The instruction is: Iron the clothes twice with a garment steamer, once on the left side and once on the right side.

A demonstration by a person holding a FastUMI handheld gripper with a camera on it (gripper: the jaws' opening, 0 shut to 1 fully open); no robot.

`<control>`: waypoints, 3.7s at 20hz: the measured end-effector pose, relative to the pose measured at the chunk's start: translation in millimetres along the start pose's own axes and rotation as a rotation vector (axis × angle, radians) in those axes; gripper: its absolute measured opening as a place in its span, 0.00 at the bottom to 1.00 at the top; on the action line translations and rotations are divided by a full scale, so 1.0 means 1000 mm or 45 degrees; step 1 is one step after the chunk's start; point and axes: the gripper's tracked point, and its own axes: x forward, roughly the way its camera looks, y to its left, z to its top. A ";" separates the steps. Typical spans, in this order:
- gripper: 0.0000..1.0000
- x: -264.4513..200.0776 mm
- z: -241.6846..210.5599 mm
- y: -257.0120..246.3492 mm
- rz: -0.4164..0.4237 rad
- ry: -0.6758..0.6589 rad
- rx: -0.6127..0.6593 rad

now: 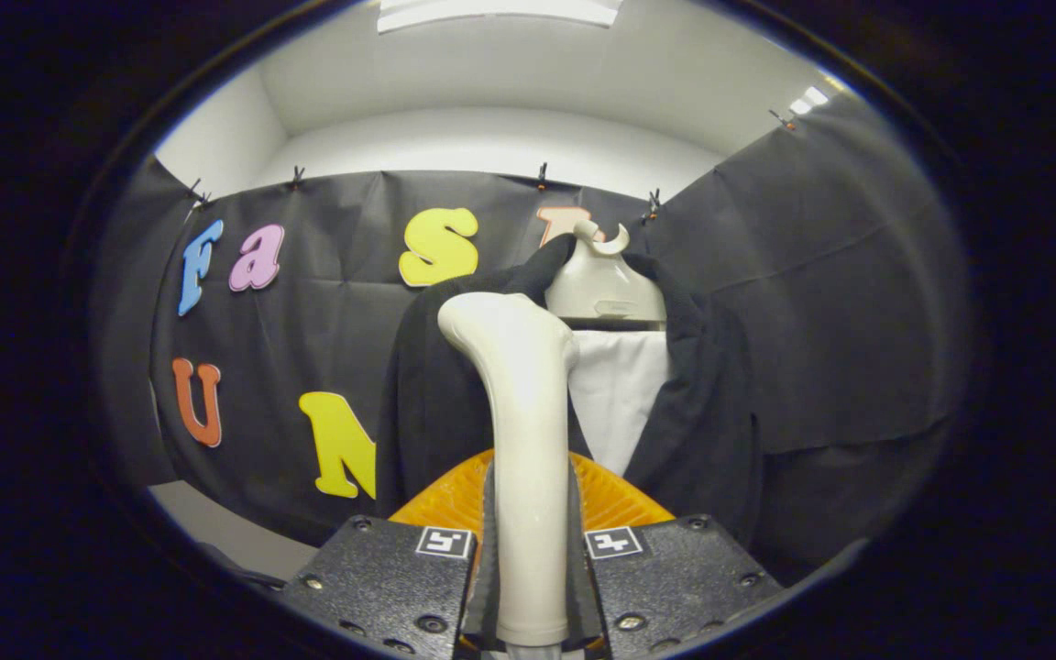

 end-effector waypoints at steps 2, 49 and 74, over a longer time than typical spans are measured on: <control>0.32 -0.005 -0.013 -0.002 -0.016 0.026 -0.020; 0.32 -0.107 -0.331 -0.041 -0.190 0.672 -0.345; 0.32 -0.150 -0.228 -0.093 -0.502 0.469 -0.243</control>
